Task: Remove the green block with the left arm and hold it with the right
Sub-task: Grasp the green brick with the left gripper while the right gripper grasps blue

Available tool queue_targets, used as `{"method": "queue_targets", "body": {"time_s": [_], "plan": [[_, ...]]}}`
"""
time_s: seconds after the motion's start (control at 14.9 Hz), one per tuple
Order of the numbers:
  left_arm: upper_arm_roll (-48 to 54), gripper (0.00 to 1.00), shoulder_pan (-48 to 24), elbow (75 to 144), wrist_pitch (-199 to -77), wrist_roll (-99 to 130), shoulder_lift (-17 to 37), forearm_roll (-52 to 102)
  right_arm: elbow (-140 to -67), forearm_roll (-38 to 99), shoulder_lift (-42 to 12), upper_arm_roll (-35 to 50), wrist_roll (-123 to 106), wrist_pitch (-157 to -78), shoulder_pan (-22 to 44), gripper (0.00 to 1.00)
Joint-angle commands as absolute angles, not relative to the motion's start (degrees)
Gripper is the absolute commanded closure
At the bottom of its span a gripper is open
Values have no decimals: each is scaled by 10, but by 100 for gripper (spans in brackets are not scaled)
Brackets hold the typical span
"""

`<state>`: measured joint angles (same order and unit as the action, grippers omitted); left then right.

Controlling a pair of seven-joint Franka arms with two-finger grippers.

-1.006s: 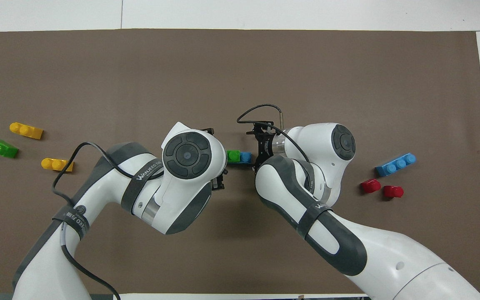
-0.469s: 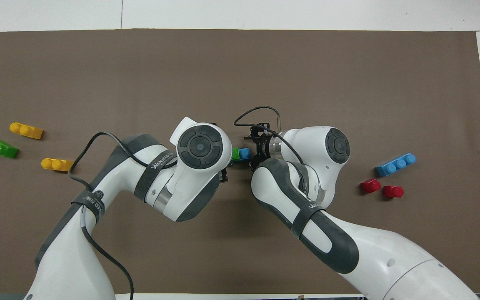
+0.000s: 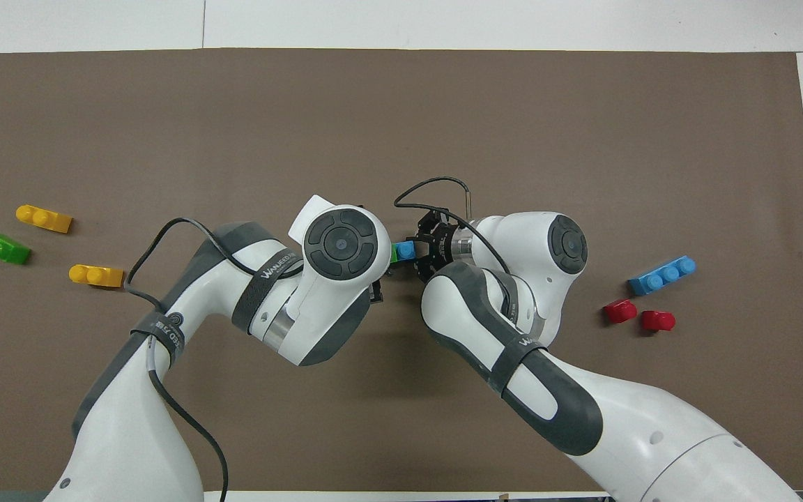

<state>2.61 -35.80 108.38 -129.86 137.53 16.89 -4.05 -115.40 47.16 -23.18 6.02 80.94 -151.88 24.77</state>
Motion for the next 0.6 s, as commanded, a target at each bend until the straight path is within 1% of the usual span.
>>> {"method": "queue_targets", "body": {"time_s": [0.0,0.07,0.27,0.34,0.4,0.54], "plan": [[16,0,-379,1085,-1314,1397,173,-53,-1157,489,-231,60,809,-1532,250,100],[16,1,-379,1086,-1317,1398,176,-61,-1156,488,-231,60,809,-1532,250,100],[16,50,-383,1090,-1321,1399,176,-75,-1157,489,-231,60,809,-1532,250,100],[16,93,-383,1092,-1326,1399,176,-79,-1156,489,-231,60,810,-1532,250,100],[17,100,-386,1100,-1334,1399,175,-90,-1157,489,-231,60,810,-1532,250,100],[17,100,-391,1104,-1338,1397,174,-92,-1157,489,-231,60,810,-1532,250,100]]}}
